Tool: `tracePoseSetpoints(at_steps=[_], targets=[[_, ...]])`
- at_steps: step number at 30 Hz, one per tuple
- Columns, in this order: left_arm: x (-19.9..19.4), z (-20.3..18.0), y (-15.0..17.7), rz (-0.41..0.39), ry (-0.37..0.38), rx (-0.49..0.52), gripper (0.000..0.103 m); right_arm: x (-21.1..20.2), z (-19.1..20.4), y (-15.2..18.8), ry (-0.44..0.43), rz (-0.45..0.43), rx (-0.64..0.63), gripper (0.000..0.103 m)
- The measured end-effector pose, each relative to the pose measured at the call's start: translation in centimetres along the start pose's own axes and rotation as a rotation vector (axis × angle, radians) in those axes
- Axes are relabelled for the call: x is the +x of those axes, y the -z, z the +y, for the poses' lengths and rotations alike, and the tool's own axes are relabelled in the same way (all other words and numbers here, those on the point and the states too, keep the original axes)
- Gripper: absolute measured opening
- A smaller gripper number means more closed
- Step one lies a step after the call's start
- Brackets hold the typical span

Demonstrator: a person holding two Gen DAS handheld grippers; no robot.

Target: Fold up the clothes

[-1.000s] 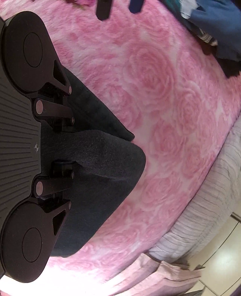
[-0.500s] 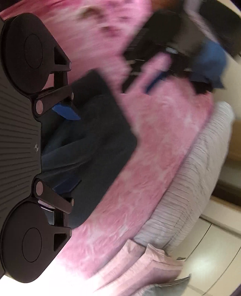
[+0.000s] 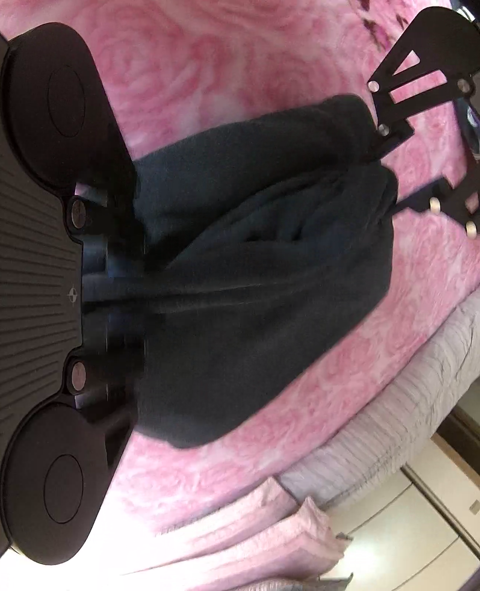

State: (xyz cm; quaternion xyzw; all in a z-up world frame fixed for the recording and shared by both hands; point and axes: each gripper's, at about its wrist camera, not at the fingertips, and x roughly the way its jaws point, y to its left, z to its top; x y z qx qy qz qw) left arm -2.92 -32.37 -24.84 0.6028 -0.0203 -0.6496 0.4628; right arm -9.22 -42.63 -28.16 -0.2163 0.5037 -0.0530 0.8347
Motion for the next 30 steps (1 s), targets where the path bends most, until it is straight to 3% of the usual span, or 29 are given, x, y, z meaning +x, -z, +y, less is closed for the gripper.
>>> tracePoseSetpoints(at_steps=[5, 8, 10, 11, 15, 18, 20, 22, 24, 26, 30], targets=[[1.4, -1.5, 1.1, 0.038, 0.032, 0.018, 0.021, 0.5, 1.3, 0.2, -0.047, -0.016, -0.042, 0.016], [1.6, -1.7, 0.9, 0.06, 0.03, -0.019, 0.022, 0.0, 0.9, 0.4, -0.085, -0.013, -0.037, 0.035], [1.3, -1.5, 0.9, 0.077, 0.033, -0.047, 0.025, -0.9, 0.2, 0.5, -0.107, -0.014, -0.016, 0.061], [1.1, -1.2, 1.0, 0.098, 0.042, -0.076, 0.028, -1.6, -0.4, 0.6, -0.114, -0.016, 0.01, 0.064], [-0.5, 1.3, 2.4, 0.16, 0.107, -0.357, 0.026, -4.7, -4.6, 2.5, -0.152, -0.016, 0.255, 0.065], [-2.7, 3.4, 3.4, 0.134, 0.098, -0.643, 0.026, -6.0, -8.3, 4.4, -0.191, -0.025, 0.5, 0.065], [-3.8, 4.4, 3.0, 0.087, 0.078, -0.76, 0.026, -6.0, -9.4, 5.1, -0.209, -0.035, 0.591, 0.065], [-3.9, 5.2, 2.0, 0.042, 0.071, -0.831, 0.026, -5.6, -10.1, 5.5, -0.245, -0.034, 0.666, 0.064], [-2.6, 5.9, 0.6, 0.023, 0.094, -0.883, 0.026, -4.4, -10.6, 5.7, -0.266, -0.012, 0.743, 0.054], [-1.0, 6.0, -0.3, 0.026, 0.126, -0.904, 0.026, -3.1, -11.0, 5.9, -0.285, 0.014, 0.819, 0.051], [2.8, 5.1, -0.6, 0.136, 0.235, -0.876, 0.028, -0.4, -10.1, 6.4, -0.338, 0.116, 0.766, 0.051]])
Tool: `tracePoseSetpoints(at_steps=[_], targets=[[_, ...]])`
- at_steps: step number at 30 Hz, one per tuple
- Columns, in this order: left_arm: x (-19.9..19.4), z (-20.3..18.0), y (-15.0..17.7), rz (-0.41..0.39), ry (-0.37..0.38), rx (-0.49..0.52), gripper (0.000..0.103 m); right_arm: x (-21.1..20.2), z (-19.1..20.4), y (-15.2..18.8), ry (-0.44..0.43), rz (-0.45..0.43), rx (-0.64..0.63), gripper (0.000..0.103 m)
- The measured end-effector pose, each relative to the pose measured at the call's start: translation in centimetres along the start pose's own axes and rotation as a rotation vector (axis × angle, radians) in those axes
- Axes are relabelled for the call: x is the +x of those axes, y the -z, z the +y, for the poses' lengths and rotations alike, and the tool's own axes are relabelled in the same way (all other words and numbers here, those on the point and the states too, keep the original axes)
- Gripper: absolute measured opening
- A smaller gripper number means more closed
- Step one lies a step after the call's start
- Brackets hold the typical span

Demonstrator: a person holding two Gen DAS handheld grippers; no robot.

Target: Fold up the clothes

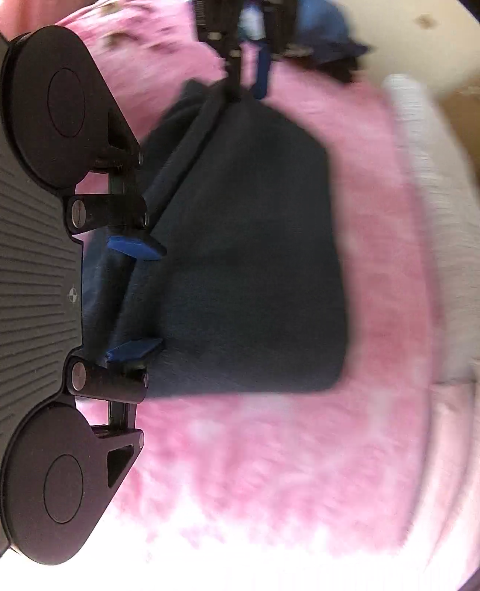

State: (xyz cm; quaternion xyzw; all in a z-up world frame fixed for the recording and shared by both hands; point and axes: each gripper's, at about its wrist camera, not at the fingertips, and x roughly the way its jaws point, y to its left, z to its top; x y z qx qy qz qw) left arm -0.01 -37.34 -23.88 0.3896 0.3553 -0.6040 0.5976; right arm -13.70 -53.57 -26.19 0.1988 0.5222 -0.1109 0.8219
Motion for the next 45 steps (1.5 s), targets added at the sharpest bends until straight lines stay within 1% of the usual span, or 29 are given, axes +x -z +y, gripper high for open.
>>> tracePoseSetpoints(at_steps=[2, 3, 6, 8, 10, 12, 14, 15, 17, 18, 19, 20, 21, 22, 24, 26, 28, 29, 30, 33, 36, 37, 38, 39, 40, 41, 42, 43, 45], targets=[[-0.4, -0.2, -0.2, -0.004, -0.009, 0.031, 0.028, -0.5, 0.5, -0.6, 0.005, 0.003, -0.055, 0.051], [-0.8, -0.3, -0.4, -0.003, -0.014, 0.034, 0.028, -1.2, 0.6, -0.8, 0.006, -0.016, -0.073, 0.051], [-2.2, -0.3, -1.1, -0.038, -0.031, -0.015, 0.027, -2.6, 0.5, -1.3, 0.001, -0.068, -0.089, 0.051], [-1.4, -0.4, -1.3, -0.007, -0.032, -0.029, 0.027, -2.1, 0.1, -1.2, -0.004, -0.045, -0.073, 0.051], [0.3, -0.6, -1.1, 0.046, -0.034, -0.009, 0.029, -0.7, -0.4, -0.8, -0.013, -0.006, -0.062, 0.051], [0.5, -1.0, -0.8, 0.055, -0.042, 0.017, 0.029, 0.4, -0.9, -0.5, -0.031, 0.015, -0.062, 0.051], [0.4, -1.1, -0.7, 0.055, -0.048, 0.031, 0.029, 0.1, -1.0, -1.1, -0.045, 0.034, -0.072, 0.051], [0.1, -1.0, -0.7, 0.057, -0.048, 0.013, 0.03, -0.4, -1.2, -1.6, -0.055, 0.04, -0.075, 0.051], [-0.7, -0.6, -0.8, 0.053, -0.055, -0.046, 0.03, -1.8, -1.7, -2.8, -0.065, 0.008, -0.092, 0.051], [-1.3, -0.4, -0.7, 0.045, -0.062, -0.093, 0.031, -2.4, -2.0, -3.4, -0.062, -0.012, -0.106, 0.051], [-1.9, -0.2, -0.4, 0.038, -0.073, -0.149, 0.032, -2.9, -2.3, -4.0, -0.059, -0.033, -0.121, 0.055], [-2.5, 0.0, 0.0, 0.034, -0.081, -0.216, 0.039, -3.2, -2.8, -4.8, -0.05, -0.049, -0.135, 0.06], [-2.9, 0.2, 0.5, 0.031, -0.078, -0.289, 0.048, -3.3, -3.2, -5.5, -0.042, -0.061, -0.146, 0.076], [-3.2, 0.5, 1.0, 0.028, -0.075, -0.363, 0.052, -3.1, -3.8, -6.4, -0.041, -0.067, -0.151, 0.08], [-3.9, 0.9, 2.1, 0.022, -0.066, -0.512, 0.055, -2.1, -5.3, -8.3, -0.064, -0.06, -0.133, 0.08], [-3.7, 1.1, 3.6, 0.02, -0.02, -0.679, 0.059, -0.1, -7.1, -9.9, -0.128, -0.02, -0.053, 0.08], [-3.2, 1.4, 5.0, 0.011, 0.038, -0.842, 0.059, 2.4, -9.1, -11.1, -0.205, 0.031, 0.063, 0.08], [-2.6, 1.5, 5.6, 0.003, 0.073, -0.912, 0.059, 3.3, -10.1, -11.6, -0.245, 0.055, 0.103, 0.08], [-2.0, 1.5, 6.1, 0.001, 0.099, -0.971, 0.059, 4.2, -10.5, -12.0, -0.263, 0.073, 0.118, 0.08], [-0.2, 2.0, 7.0, -0.011, 0.119, -1.109, 0.059, 6.7, -11.1, -12.9, -0.299, 0.116, 0.145, 0.08], [1.4, 2.6, 7.2, -0.014, 0.117, -1.177, 0.057, 8.0, -11.7, -12.7, -0.355, 0.129, 0.2, 0.08], [1.8, 2.8, 7.1, -0.009, 0.119, -1.187, 0.057, 8.3, -11.9, -12.5, -0.372, 0.128, 0.221, 0.077], [2.2, 2.9, 6.9, -0.005, 0.119, -1.188, 0.057, 8.4, -12.2, -12.4, -0.384, 0.125, 0.239, 0.068], [2.3, 3.0, 6.5, -0.003, 0.116, -1.18, 0.056, 8.3, -12.7, -12.2, -0.398, 0.124, 0.258, 0.049], [2.4, 3.0, 6.2, 0.0, 0.113, -1.17, 0.055, 7.9, -13.2, -12.0, -0.404, 0.111, 0.286, 0.043], [2.5, 3.3, 5.7, 0.005, 0.107, -1.149, 0.054, 7.4, -13.7, -11.7, -0.405, 0.092, 0.317, 0.031], [2.5, 3.5, 5.1, 0.005, 0.103, -1.122, 0.052, 6.9, -14.1, -11.4, -0.406, 0.073, 0.348, 0.024], [2.5, 3.8, 4.1, 0.006, 0.099, -1.088, 0.052, 6.4, -14.6, -11.1, -0.402, 0.055, 0.378, 0.021], [2.5, 4.3, 2.1, 0.007, 0.093, -1.018, 0.052, 4.6, -15.4, -9.4, -0.388, 0.012, 0.463, 0.021]])
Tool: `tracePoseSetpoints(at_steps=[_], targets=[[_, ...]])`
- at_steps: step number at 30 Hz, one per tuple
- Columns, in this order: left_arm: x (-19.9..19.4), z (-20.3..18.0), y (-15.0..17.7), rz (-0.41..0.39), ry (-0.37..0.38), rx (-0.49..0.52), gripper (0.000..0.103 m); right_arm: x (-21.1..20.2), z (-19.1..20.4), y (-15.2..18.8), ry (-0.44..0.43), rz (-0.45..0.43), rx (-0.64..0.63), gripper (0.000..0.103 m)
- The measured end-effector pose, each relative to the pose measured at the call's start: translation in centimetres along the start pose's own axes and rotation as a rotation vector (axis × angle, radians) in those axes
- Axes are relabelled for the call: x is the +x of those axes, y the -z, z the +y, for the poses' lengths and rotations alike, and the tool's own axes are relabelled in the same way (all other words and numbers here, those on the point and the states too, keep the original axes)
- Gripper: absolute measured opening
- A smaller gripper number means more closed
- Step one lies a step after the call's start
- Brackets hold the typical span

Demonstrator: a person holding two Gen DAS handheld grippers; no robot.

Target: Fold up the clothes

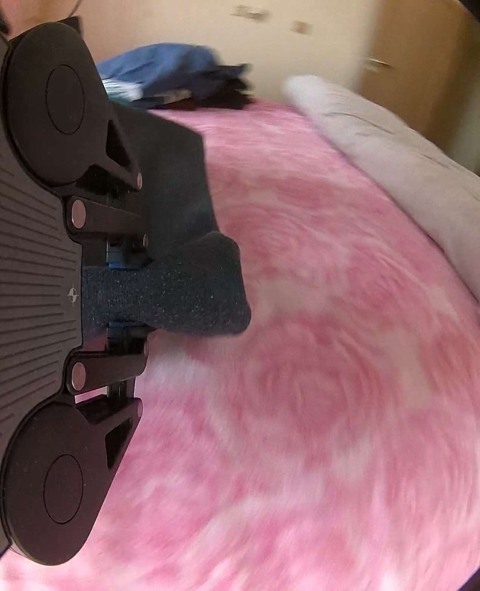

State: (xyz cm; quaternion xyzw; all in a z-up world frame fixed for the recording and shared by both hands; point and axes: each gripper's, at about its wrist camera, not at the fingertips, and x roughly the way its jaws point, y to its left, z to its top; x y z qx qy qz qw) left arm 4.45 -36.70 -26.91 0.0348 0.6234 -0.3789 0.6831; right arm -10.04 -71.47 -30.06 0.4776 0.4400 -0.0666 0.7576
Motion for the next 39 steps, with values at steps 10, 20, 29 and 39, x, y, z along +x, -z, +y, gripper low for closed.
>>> tracePoseSetpoints(at_steps=[10, 20, 29, 39], targets=[[6.1, -15.6, -6.8, 0.094, 0.157, 0.545, 0.05, -14.7, -5.0, 16.7, 0.173, -0.454, 0.51, 0.02], [4.9, -20.9, -2.1, 0.072, 0.116, 0.705, 0.053, -18.5, -2.2, 25.7, 0.318, -0.426, 0.488, 0.035], [2.5, -19.1, -1.4, 0.031, 0.15, 0.496, 0.055, -22.1, -3.3, 17.5, 0.33, -0.355, 0.076, 0.058], [7.0, -21.1, 0.3, -0.008, 0.134, 0.44, 0.013, -10.8, -10.7, 0.6, 0.068, -0.101, -0.154, 0.002]])
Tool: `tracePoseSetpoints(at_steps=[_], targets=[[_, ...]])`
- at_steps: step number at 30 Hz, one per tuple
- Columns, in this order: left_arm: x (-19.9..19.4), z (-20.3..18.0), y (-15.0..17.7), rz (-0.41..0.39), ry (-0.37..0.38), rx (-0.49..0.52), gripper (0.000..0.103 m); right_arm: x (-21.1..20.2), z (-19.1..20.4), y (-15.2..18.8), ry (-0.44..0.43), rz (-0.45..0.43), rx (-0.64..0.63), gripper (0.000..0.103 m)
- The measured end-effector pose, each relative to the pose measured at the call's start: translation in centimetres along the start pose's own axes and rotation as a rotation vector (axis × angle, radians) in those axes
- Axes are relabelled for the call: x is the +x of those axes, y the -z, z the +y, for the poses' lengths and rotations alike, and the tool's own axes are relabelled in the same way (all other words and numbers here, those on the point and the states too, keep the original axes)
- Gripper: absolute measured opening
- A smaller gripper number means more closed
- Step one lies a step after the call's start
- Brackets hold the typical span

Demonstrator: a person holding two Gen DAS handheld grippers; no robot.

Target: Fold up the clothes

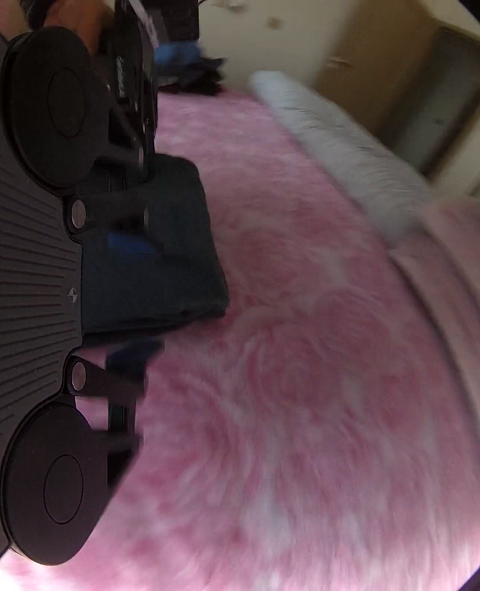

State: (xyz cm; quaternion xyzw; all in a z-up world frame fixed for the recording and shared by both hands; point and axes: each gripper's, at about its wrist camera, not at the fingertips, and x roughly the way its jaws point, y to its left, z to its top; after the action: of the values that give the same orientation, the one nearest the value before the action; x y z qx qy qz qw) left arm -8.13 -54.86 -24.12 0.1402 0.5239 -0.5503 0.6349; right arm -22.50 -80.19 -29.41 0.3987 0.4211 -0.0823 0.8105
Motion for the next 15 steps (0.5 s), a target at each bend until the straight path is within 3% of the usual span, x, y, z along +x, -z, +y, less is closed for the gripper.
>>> tracePoseSetpoints(at_steps=[2, 6, 10, 11, 13, 15], targets=[[-0.6, 0.3, 0.3, -0.024, -0.014, -0.021, 0.013, 0.5, 0.9, -0.7, -0.003, 0.022, -0.051, 0.002], [1.3, 1.8, 0.1, 0.0, -0.025, -0.099, 0.013, 1.8, 1.3, -1.1, 0.001, 0.051, -0.093, 0.003], [1.8, 2.2, 0.2, 0.012, -0.035, -0.098, 0.014, 1.5, -0.2, -1.6, -0.038, 0.068, -0.104, 0.005], [1.7, 2.2, 0.3, 0.013, -0.038, -0.09, 0.015, 1.0, -0.6, -1.7, -0.052, 0.054, -0.102, 0.014], [1.2, 2.1, 0.4, 0.013, -0.05, -0.079, 0.018, -0.2, -1.0, -1.8, -0.034, 0.025, -0.101, 0.068], [0.7, 1.9, 0.4, 0.01, -0.067, -0.068, 0.025, -0.2, -1.4, -2.0, -0.037, 0.027, -0.096, 0.071]])
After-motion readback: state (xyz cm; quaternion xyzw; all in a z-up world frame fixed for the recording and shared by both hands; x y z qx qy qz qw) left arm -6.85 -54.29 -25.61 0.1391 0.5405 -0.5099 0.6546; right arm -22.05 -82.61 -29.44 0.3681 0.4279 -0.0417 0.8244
